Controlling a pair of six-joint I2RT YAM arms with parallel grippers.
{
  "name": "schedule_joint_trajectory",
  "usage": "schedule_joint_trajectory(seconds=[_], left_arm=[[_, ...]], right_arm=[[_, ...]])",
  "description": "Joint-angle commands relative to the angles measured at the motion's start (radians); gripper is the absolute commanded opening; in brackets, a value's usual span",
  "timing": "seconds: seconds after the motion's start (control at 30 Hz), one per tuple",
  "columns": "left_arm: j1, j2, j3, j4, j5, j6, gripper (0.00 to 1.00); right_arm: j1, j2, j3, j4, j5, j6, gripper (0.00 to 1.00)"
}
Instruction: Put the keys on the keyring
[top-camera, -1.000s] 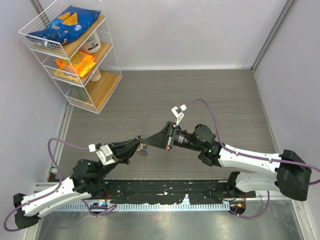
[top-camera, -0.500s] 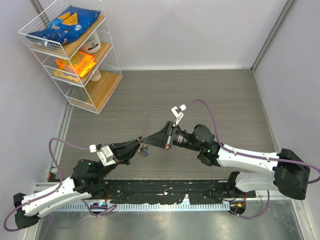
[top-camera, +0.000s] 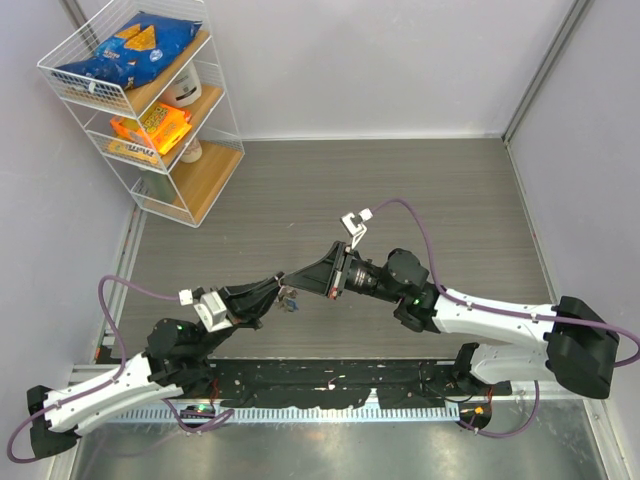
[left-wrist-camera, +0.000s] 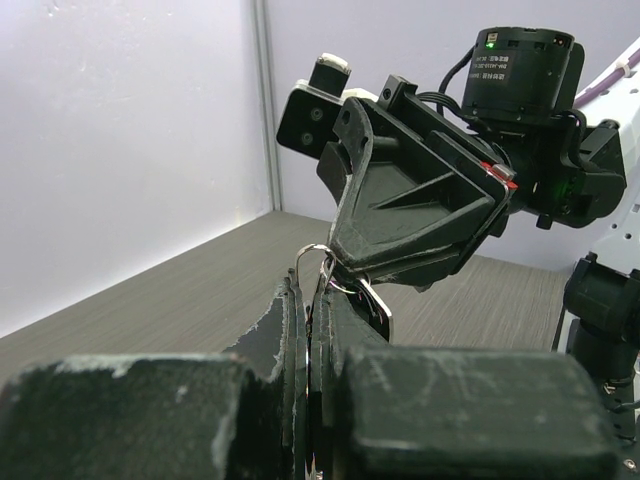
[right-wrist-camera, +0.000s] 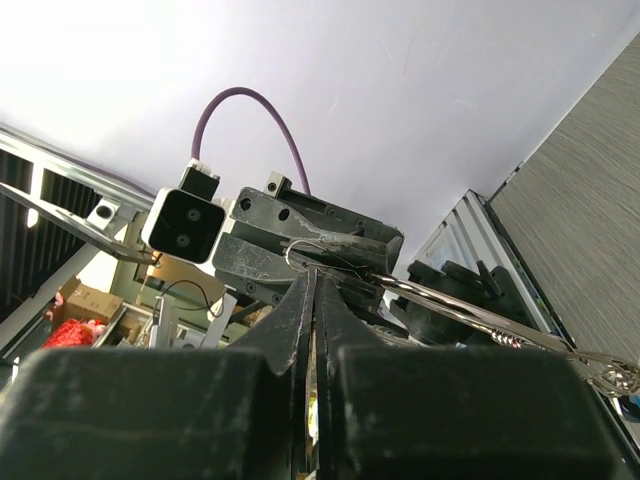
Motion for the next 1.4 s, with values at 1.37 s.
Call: schedule_joint_trajectory(seconds=[1.37], left_arm=[[0.001,0.01,-0.092,0.294,0.026,0.068,0.0]], right_arm=[[0.009,0.064,-0.073,0.141,0.123,0.176,0.06]])
